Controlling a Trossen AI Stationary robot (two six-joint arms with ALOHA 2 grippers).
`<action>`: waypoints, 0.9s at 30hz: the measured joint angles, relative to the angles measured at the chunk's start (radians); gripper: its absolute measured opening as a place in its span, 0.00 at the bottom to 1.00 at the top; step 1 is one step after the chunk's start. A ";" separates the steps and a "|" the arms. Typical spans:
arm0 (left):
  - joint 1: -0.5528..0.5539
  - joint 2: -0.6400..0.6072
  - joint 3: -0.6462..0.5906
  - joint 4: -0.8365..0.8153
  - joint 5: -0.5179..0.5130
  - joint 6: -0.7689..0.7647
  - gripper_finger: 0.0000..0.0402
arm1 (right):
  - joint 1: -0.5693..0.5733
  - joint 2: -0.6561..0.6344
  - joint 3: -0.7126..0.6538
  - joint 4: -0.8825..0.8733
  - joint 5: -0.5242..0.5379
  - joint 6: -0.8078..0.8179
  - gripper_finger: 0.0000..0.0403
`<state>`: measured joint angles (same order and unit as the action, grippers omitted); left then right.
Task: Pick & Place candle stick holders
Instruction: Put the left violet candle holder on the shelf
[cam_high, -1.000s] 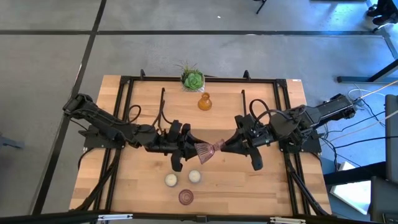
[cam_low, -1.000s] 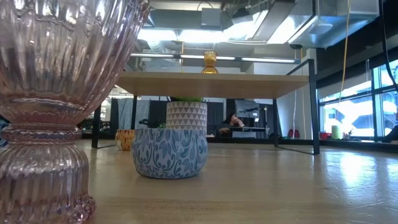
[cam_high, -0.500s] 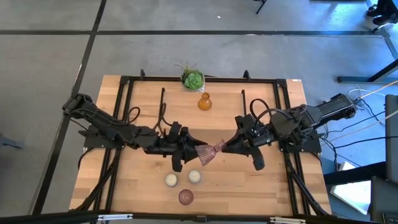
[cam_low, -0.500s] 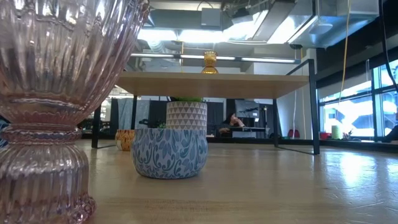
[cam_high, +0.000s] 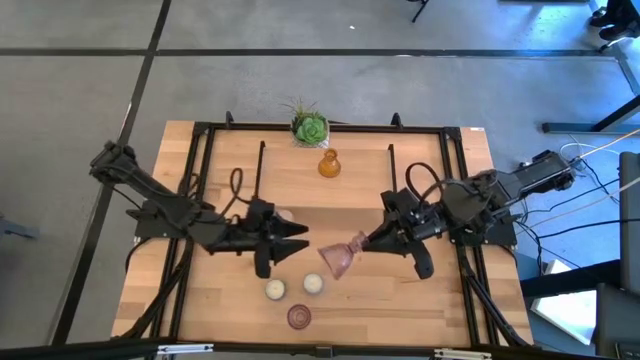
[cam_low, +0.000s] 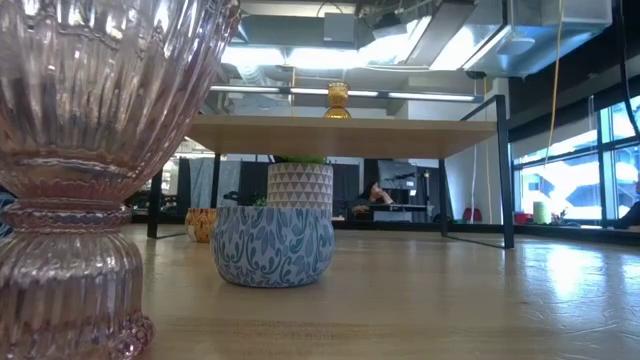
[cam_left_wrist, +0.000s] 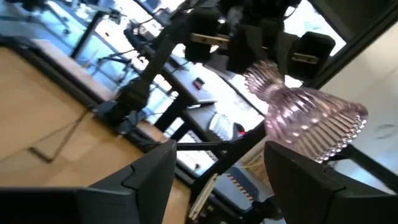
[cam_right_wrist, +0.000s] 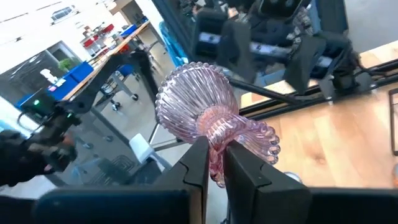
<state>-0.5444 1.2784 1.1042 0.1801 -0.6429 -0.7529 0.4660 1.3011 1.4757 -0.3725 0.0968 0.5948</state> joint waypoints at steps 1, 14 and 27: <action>-0.014 -0.012 0.000 -0.022 -0.023 -0.003 0.60 | 0.000 -0.001 0.000 -0.002 0.001 0.000 0.09; -0.189 -0.095 0.000 -0.182 -0.332 -0.030 0.60 | -0.056 -0.079 0.009 -0.323 0.281 0.036 0.09; -0.205 -0.105 0.000 -0.386 -0.329 -0.181 0.60 | -0.352 0.108 0.285 -0.872 0.312 -0.025 0.08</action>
<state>-0.7498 1.1738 1.1042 -0.2060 -0.9720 -0.9338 0.1137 1.4087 1.7609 -1.2446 0.4085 0.5703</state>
